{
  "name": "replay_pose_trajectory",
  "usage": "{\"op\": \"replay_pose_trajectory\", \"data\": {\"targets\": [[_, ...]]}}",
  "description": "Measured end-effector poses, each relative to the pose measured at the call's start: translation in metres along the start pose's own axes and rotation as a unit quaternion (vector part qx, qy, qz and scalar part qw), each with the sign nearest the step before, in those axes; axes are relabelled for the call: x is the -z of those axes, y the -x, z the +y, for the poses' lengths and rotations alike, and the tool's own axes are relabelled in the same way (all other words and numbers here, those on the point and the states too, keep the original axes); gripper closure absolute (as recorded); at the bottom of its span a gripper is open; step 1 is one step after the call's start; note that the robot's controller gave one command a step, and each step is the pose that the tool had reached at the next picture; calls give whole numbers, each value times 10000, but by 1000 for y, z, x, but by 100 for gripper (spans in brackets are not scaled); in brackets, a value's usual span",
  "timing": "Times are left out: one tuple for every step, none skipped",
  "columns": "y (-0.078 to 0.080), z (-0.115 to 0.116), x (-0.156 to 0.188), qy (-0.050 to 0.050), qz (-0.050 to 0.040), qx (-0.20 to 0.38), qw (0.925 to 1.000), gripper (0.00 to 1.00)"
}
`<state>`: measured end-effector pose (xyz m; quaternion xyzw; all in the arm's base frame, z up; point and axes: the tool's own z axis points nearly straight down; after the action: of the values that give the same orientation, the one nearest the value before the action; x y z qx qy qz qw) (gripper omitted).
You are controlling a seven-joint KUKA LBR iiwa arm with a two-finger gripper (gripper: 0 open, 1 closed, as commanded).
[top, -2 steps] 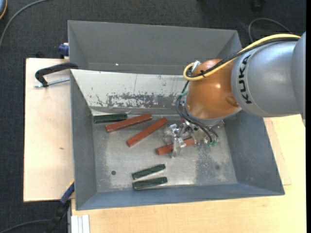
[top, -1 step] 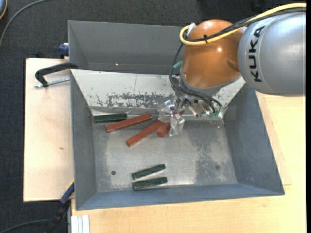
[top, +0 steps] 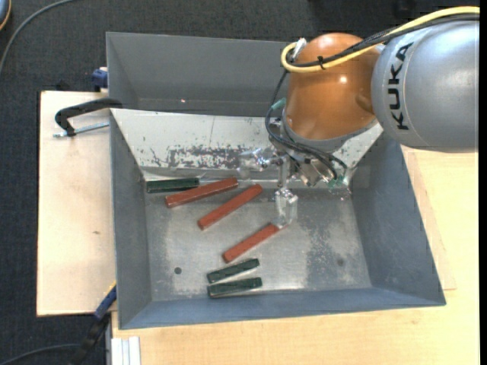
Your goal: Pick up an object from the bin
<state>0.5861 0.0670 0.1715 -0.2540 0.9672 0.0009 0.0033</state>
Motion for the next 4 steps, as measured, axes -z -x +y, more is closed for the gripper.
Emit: {"op": "replay_pose_trajectory", "data": {"targets": [[-26,-5,-92,25,43,2700,9629,0],[-24,-5,-89,15,19,2699,9629,100],[-24,-5,-89,16,18,2699,9629,0],[-24,-5,-89,13,14,2697,9629,100]]}}
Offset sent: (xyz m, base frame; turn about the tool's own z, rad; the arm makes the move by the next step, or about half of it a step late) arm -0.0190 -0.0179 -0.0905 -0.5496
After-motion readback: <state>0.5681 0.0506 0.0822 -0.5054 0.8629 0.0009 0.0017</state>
